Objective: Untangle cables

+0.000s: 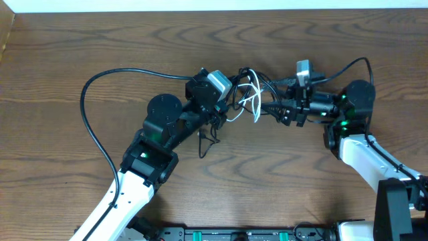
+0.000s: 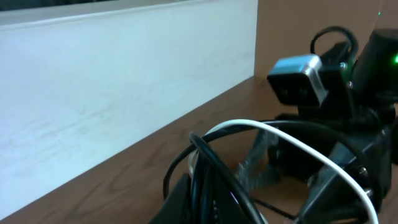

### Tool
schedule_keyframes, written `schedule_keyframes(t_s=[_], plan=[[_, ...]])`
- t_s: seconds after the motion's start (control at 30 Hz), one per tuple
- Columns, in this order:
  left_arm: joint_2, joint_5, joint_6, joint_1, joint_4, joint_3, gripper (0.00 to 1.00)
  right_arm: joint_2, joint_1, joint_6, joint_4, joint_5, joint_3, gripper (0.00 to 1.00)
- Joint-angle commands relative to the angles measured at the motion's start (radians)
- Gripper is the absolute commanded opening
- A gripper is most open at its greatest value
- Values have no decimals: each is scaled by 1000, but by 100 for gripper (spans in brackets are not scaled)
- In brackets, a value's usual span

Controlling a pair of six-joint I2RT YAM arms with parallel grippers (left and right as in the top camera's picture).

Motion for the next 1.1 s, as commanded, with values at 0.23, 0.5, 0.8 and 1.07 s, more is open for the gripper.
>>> schedule_keyframes(t_s=[0.23, 0.5, 0.8, 1.07], plan=[[-11, -10, -60, 0, 56, 6, 8, -4, 10, -109, -49, -2, 0, 29], [-11, -9, -95, 0, 75, 6, 8, -4, 11, -146, -58, -2, 0, 39], [-11, 61, -119, 0, 91, 6, 8, -4, 11, -161, -58, -2, 0, 76], [-11, 107, -197, -1, 110, 6, 8, -4, 14, -162, -58, -2, 0, 64]])
